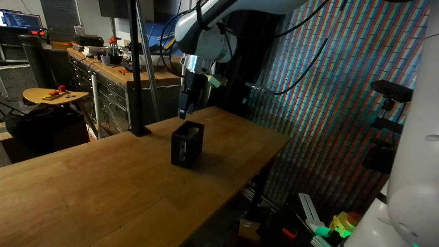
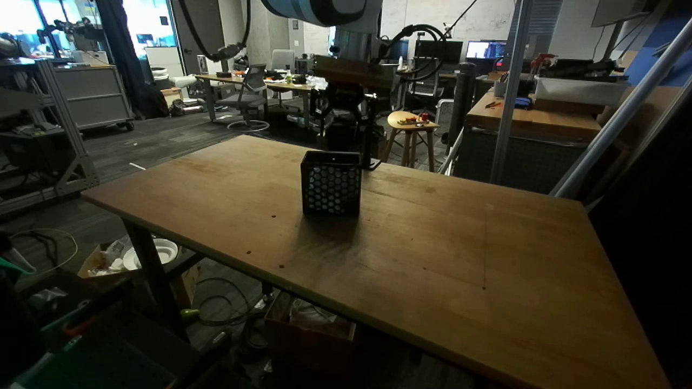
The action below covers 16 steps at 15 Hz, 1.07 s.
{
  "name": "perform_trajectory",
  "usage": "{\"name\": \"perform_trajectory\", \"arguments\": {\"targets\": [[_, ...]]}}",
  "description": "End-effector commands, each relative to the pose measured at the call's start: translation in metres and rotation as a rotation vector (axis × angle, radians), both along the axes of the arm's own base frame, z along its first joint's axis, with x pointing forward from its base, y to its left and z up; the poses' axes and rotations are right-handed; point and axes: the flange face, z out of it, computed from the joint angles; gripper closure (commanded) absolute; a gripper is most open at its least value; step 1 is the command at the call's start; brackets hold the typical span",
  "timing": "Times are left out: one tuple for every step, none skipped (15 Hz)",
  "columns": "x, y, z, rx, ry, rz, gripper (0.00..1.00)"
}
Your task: Put the white towel in the black box
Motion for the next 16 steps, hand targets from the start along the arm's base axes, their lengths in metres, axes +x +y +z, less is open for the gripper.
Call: {"name": "perform_trajectory", "arguments": {"targets": [[-0.001,0.004,0.010,-0.009,-0.006,0.009,0.48],[0.000,0.005,0.008,-0.008,-0.005,0.015,0.58],[0.000,0.006,0.006,-0.006,-0.004,0.017,0.66],[-0.001,0.007,0.004,-0.004,-0.002,0.021,0.73],[-0.001,0.007,0.002,-0.002,0.001,0.026,0.81],[-0.002,0.007,0.000,-0.002,0.003,0.030,0.88],[-0.002,0.007,-0.002,-0.001,0.007,0.034,0.90],[-0.003,0.006,-0.005,0.000,0.010,0.038,0.92],[-0.003,0.005,-0.006,0.000,0.012,0.042,0.93],[-0.002,0.005,-0.009,-0.001,0.016,0.050,0.94],[-0.002,0.005,-0.011,-0.001,0.019,0.057,0.91],[-0.001,0.006,-0.015,-0.001,0.024,0.068,0.89],[0.000,0.006,-0.018,-0.001,0.028,0.077,0.89],[0.001,0.008,-0.024,0.001,0.034,0.089,0.89],[0.001,0.009,-0.028,0.002,0.039,0.098,0.89],[0.002,0.010,-0.033,0.005,0.046,0.110,0.89]]}}
